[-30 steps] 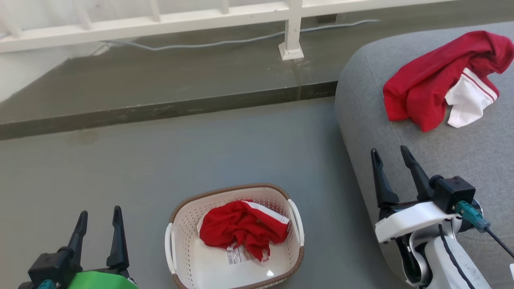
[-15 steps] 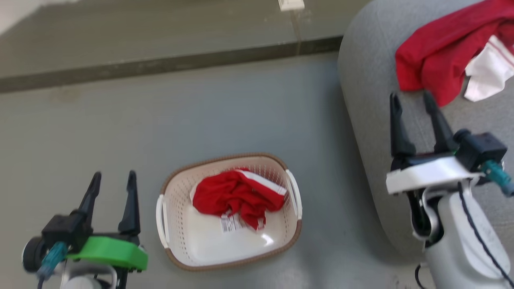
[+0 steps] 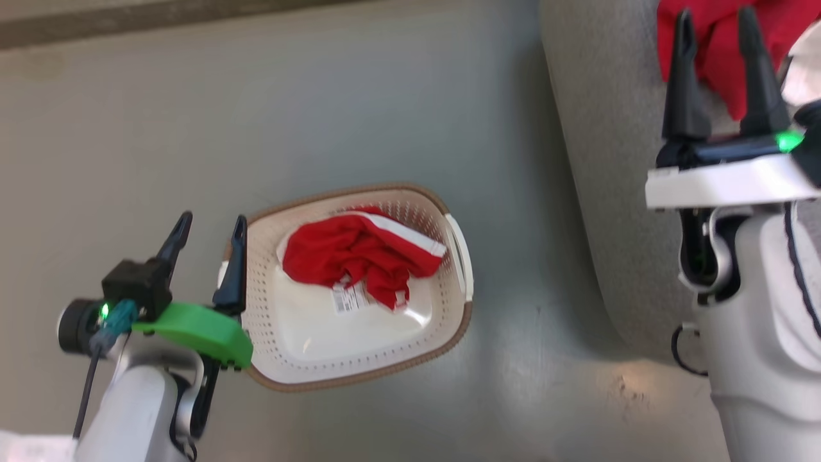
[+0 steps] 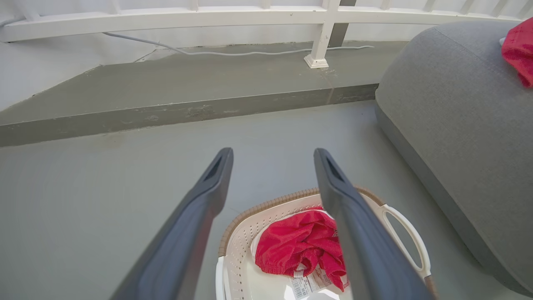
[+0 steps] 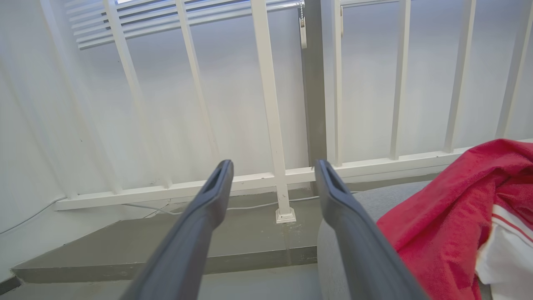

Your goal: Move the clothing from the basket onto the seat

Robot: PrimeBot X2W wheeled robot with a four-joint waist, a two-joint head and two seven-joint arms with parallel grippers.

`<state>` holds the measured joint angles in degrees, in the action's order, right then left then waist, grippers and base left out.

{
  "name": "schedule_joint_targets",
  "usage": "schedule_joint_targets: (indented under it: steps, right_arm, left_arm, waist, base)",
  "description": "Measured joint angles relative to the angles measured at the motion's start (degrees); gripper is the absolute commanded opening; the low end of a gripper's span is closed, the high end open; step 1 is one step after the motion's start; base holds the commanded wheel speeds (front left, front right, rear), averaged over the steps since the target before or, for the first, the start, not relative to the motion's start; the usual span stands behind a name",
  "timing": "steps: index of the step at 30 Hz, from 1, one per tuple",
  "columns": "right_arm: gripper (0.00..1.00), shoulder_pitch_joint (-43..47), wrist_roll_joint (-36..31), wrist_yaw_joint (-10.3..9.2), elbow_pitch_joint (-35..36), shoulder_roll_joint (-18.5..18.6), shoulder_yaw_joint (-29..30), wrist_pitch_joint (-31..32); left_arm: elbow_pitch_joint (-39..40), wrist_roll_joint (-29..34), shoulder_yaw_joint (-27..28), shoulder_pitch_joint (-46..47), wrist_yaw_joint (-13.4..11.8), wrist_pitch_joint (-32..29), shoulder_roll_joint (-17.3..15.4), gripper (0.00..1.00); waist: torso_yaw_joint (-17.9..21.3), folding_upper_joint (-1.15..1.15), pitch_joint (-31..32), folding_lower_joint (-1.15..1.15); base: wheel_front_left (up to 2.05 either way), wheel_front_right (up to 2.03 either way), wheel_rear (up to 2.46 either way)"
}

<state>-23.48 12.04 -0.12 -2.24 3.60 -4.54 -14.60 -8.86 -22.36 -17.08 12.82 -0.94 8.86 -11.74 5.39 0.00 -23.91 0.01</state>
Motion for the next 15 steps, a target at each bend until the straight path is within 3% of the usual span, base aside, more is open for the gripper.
schedule_joint_targets:
  steps: [15]
  right_arm:
    - [1.0, -11.3, 0.0, -0.05, 3.8, 0.0, 1.1, 0.0]
  left_arm:
    - [-8.9, 5.0, -4.2, 10.8, 2.5, -3.4, 0.0, 1.0]
  waist:
    - [2.8, 0.0, -12.2, 0.0]
  base:
    - [0.0, 0.0, 0.0]
